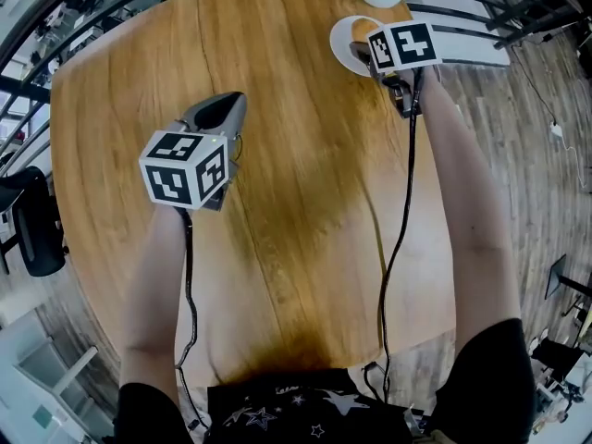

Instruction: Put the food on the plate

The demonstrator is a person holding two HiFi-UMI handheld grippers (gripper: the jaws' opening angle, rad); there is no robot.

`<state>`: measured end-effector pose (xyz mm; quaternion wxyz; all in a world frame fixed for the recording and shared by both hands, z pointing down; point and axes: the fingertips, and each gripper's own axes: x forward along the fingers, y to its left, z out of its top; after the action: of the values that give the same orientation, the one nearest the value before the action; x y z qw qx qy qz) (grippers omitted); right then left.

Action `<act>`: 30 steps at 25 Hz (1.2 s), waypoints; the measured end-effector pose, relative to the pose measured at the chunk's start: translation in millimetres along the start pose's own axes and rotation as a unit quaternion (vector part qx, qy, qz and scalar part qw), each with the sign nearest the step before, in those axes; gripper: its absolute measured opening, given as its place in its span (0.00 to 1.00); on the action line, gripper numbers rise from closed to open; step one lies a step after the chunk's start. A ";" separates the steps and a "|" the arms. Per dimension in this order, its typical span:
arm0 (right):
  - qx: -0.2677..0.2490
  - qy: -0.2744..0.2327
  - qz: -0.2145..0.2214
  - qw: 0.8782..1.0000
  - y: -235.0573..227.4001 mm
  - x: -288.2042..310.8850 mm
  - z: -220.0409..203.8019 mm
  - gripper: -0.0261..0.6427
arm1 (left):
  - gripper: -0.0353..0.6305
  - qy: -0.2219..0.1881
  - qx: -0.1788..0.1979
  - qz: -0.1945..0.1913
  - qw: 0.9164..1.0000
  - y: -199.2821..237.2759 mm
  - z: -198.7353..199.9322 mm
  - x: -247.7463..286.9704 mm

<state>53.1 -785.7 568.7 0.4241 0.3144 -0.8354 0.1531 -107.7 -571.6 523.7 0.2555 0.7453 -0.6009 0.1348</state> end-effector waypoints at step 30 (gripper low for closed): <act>-0.018 -0.024 0.033 0.999 65.0 -80.6 1.1 0.65 | 0.06 -0.037 -0.040 -0.001 0.998 -7.7 3.5 -70.8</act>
<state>45.5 -705.3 503.9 0.4047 0.2828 -0.8575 0.1444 -117.8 -513.8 483.1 0.2628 0.7394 -0.6143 0.0826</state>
